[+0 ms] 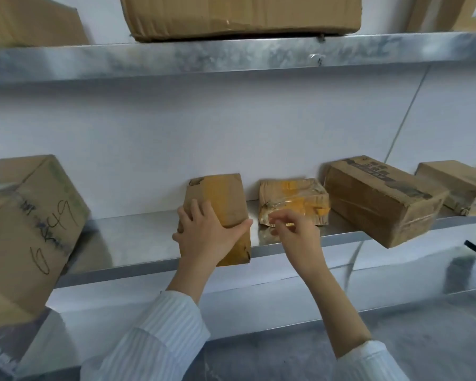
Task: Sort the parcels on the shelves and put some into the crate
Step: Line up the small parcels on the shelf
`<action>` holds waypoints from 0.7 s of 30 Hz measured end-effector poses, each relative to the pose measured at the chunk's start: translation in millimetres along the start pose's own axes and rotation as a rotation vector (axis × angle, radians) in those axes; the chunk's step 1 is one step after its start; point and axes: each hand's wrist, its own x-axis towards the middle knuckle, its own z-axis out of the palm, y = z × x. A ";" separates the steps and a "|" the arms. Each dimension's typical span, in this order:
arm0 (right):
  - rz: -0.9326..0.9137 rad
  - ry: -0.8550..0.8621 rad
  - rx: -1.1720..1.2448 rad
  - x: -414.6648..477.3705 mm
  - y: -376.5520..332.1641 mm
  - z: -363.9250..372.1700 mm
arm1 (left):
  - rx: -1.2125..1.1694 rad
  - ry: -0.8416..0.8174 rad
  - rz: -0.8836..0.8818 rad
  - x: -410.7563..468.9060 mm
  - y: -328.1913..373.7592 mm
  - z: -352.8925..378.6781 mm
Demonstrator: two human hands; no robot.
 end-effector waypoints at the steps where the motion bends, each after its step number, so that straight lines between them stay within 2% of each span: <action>1: 0.020 0.003 0.007 -3.2 -0.3 1.2 | -0.006 0.004 -0.006 -1.1 2.1 -1.8; 7: 0.253 -0.013 -0.007 -10.4 9.3 27.9 | -0.095 0.020 -0.063 -2.6 3.4 -15.4; 10: 0.367 -0.098 0.076 -12.5 17.5 39.4 | -0.171 0.061 -0.076 -3.9 -7.6 -17.7; 13: 0.391 -0.200 0.198 -16.1 6.5 46.7 | -0.484 0.053 -0.128 -2.8 -22.8 -26.9; 16: 0.397 -0.218 0.365 -20.7 -10.2 52.8 | -0.819 -0.062 -0.181 -3.6 -34.3 -35.6; 18: 0.353 -0.192 0.393 -18.5 -17.3 56.2 | -0.922 -0.136 -0.247 -2.6 -40.4 -32.9; 21: 0.300 -0.187 0.328 -10.2 -27.7 64.6 | -1.006 -0.157 -0.369 -8.2 -46.5 -25.6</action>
